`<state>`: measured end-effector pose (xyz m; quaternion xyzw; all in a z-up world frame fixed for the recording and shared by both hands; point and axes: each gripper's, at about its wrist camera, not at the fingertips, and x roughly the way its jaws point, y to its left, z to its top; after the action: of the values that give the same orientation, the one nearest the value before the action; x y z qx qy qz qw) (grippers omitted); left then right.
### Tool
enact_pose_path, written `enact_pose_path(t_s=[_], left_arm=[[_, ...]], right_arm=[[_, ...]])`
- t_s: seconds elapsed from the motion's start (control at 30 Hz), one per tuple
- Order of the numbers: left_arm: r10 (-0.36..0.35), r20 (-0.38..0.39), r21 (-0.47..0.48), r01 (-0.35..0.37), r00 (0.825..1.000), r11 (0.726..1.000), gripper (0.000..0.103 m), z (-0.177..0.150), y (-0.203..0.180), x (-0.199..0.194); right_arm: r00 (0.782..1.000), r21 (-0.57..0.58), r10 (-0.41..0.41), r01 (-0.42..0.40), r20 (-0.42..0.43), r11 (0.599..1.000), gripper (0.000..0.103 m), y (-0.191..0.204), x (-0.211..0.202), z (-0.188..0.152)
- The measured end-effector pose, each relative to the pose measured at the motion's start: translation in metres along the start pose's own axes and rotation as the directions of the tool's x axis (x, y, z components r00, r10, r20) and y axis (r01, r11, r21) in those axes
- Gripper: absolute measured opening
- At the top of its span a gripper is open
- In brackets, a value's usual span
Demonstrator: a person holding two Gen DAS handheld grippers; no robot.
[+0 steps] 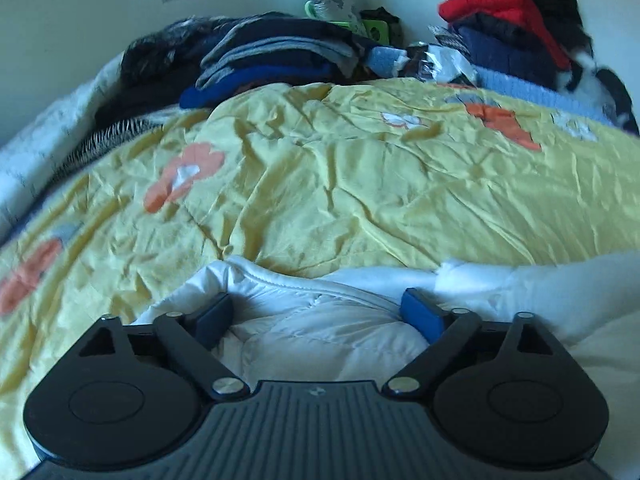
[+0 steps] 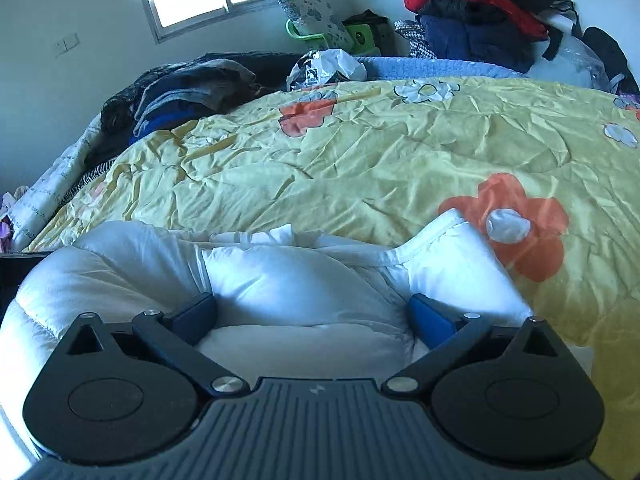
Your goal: Fold small clothes
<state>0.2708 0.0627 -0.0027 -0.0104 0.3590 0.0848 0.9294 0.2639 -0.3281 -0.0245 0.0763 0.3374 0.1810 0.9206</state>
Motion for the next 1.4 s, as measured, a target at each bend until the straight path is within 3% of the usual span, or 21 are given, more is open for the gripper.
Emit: enact_pose_path(t_s=[0.17,0.27,0.3,0.4,0.47,0.5,0.6,0.7,0.77,0.87,1.23,1.3,1.4], left_arm=[[0.03,0.049,0.011,-0.03,0.998,0.999,0.096,0.0,-0.005,-0.008],[0.07,0.1,-0.013,-0.069,0.992,0.998,0.094,0.001,0.002,-0.038],[0.068,0.125,-0.025,-0.066,0.99,0.998,0.094,-0.001,0.003,-0.055],[-0.028,0.169,-0.049,0.036,0.985,0.998,0.095,-0.014,0.004,-0.107],[-0.109,0.175,0.004,0.11,0.979,0.994,0.095,-0.025,-0.006,-0.128],[-0.123,0.156,0.052,0.116,0.98,0.992,0.095,-0.031,-0.017,-0.131],[-0.062,0.115,0.142,0.046,0.991,0.989,0.095,-0.046,-0.043,-0.12],[-0.052,0.039,0.115,0.047,0.998,0.992,0.096,-0.05,-0.045,-0.098],[-0.058,0.021,0.107,0.056,0.998,0.993,0.099,-0.051,-0.042,-0.09],[-0.062,0.011,0.105,0.06,0.998,0.993,0.102,-0.055,-0.042,-0.08],[-0.058,0.06,0.095,0.052,0.997,0.994,0.103,-0.065,-0.043,-0.074],[-0.068,0.065,0.094,0.062,0.996,0.994,0.103,-0.065,-0.041,-0.076],[-0.065,0.067,0.087,0.059,0.996,0.994,0.103,-0.065,-0.041,-0.077]], right_arm=[[1.0,0.011,0.01,-0.01,0.018,1.0,0.101,0.0,-0.001,0.002],[0.999,0.039,-0.004,0.003,0.04,0.999,0.087,-0.003,-0.017,0.006],[0.998,0.042,-0.019,0.016,0.058,0.999,0.087,-0.001,-0.029,0.009],[0.984,0.026,0.065,-0.07,0.164,0.997,0.092,0.013,-0.072,0.013],[0.968,-0.014,0.159,-0.159,0.195,0.987,0.102,0.034,-0.095,0.015],[0.96,-0.047,0.206,-0.201,0.19,0.978,0.103,0.046,-0.101,0.015],[0.974,-0.169,0.206,-0.189,0.089,0.967,0.102,0.084,-0.087,0.015],[0.996,-0.273,0.085,-0.09,-0.03,0.958,0.1,0.105,-0.042,0.003],[0.995,-0.259,0.054,-0.072,-0.078,0.963,0.101,0.099,-0.016,-0.008],[0.99,-0.183,0.104,-0.119,-0.093,0.976,0.101,0.084,-0.005,-0.013],[0.995,-0.194,0.084,-0.093,-0.053,0.977,0.101,0.088,0.003,-0.026],[0.997,-0.142,0.074,-0.077,-0.027,0.987,0.096,0.082,-0.012,-0.021],[0.989,-0.007,0.134,-0.134,0.063,0.991,0.101,0.07,-0.053,-0.022]])
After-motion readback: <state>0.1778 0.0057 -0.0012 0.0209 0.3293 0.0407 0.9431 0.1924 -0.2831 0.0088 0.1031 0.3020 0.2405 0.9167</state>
